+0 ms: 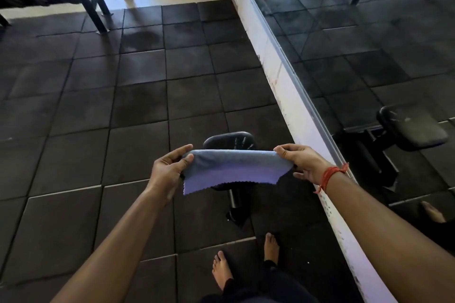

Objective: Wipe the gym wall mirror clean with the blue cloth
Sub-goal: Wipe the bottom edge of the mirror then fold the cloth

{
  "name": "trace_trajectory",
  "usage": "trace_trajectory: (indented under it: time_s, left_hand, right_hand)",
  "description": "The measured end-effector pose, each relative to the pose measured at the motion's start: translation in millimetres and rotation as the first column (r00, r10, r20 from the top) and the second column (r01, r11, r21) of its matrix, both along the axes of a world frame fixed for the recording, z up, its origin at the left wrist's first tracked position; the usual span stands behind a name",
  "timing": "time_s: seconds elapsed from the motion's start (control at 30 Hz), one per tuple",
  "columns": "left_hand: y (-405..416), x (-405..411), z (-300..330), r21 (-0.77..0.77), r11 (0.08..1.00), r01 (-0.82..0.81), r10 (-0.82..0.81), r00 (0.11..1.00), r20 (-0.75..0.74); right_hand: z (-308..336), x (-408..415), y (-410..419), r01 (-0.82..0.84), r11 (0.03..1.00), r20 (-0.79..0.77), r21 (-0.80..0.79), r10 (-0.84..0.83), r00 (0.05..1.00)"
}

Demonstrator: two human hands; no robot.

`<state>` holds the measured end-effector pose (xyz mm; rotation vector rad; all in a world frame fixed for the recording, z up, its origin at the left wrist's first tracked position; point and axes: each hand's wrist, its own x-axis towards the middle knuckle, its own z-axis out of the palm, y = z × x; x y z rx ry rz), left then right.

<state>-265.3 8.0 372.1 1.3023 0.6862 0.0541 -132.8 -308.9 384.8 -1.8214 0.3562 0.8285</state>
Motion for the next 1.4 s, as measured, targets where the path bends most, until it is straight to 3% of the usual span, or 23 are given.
trace_trajectory:
  time_s: [0.13,0.27,0.37,0.5,0.57,0.6,0.67,0.77,0.83,0.9,1.0,1.07,1.13,1.17,1.27,1.3,1.33,1.4]
  left_hand:
    - [-1.9,9.6,-3.7,0.085,0.99,-0.115,0.116,0.993,-0.003]
    - [-2.9,17.6,-0.7,0.168,0.978,-0.127,0.131,0.991,-0.013]
    - [-1.7,21.7,3.7,0.332,0.942,-0.057,0.079,0.996,-0.053]
    - [2.0,30.5,15.0,0.694,0.694,0.192,-0.104,0.98,-0.167]
    - [6.6,40.9,21.4,0.752,0.596,0.283,-0.154,0.959,-0.238]
    - [10.9,46.4,20.4,0.728,0.603,0.326,-0.174,0.944,-0.279]
    - [9.2,56.2,20.9,0.587,0.727,0.356,-0.203,0.928,-0.311]
    - [-23.7,66.5,13.4,0.521,0.838,0.161,-0.042,0.972,-0.231]
    - [-67.3,72.6,10.7,0.483,0.874,0.047,0.02,0.991,-0.132]
    - [-111.4,79.4,4.1,0.434,0.898,0.073,-0.044,0.996,-0.077]
    - [-157.5,90.4,1.8,0.438,0.881,0.179,-0.145,0.983,-0.109]
    - [-168.1,93.4,5.7,0.383,0.872,0.303,-0.252,0.951,-0.179]
    - [-166.2,93.4,7.3,0.294,0.873,0.39,-0.344,0.918,-0.196]
    - [-162.7,93.4,7.4,0.278,0.893,0.355,-0.312,0.931,-0.187]
    - [-146.1,96.0,-7.2,0.284,0.958,-0.032,0.078,0.985,-0.154]
    - [-141.5,99.3,-15.8,0.199,0.972,-0.121,0.159,0.969,-0.187]
    - [-138.4,102.3,-23.9,0.036,0.991,-0.13,0.135,0.964,-0.229]
    - [-136.2,104.2,-42.2,-0.391,0.92,-0.011,-0.084,0.971,-0.225]
  right_hand:
    - [-1.0,13.2,1.2,-0.139,0.989,0.004,0.058,0.139,0.99]
    - [-10.9,32.2,0.0,-0.231,0.963,0.178,-0.139,0.254,0.951]
    - [-12.9,45.3,-5.6,-0.267,0.919,0.278,-0.292,0.349,0.895]
    - [-7.5,59.6,-13.4,-0.324,0.841,0.422,-0.434,0.507,0.751]
    - [-4.2,72.9,-21.1,-0.417,0.834,0.446,-0.36,0.547,0.708]
    - [-0.6,78.6,-23.1,-0.452,0.844,0.426,-0.287,0.535,0.729]
    - [1.6,87.0,-20.7,-0.404,0.891,0.402,-0.206,0.454,0.795]
    - [-9.9,82.0,-1.0,-0.174,0.949,0.407,-0.262,0.272,0.872]
    - [-23.0,65.7,18.4,-0.102,0.989,0.238,-0.103,0.124,0.963]
    - [-28.5,48.3,33.5,-0.043,0.994,0.035,0.102,0.04,0.999]
    - [-28.0,39.5,38.2,0.091,0.93,-0.267,0.356,0.008,0.964]
    - [-30.7,45.3,32.0,0.169,0.899,-0.383,0.405,-0.001,0.924]
    - [-40.3,54.2,25.4,0.11,0.927,-0.355,0.36,0.027,0.934]
    - [-44.3,58.6,22.6,0.049,0.938,-0.305,0.344,0.062,0.95]
    - [-48.6,69.3,14.9,-0.084,0.911,-0.194,0.403,0.175,0.965]
    - [-47.5,72.5,12.9,-0.094,0.892,-0.203,0.441,0.201,0.958]
    - [-45.2,75.0,11.3,-0.103,0.871,-0.209,0.48,0.227,0.951]
    - [-47.6,80.2,10.8,-0.128,0.848,-0.204,0.514,0.266,0.942]
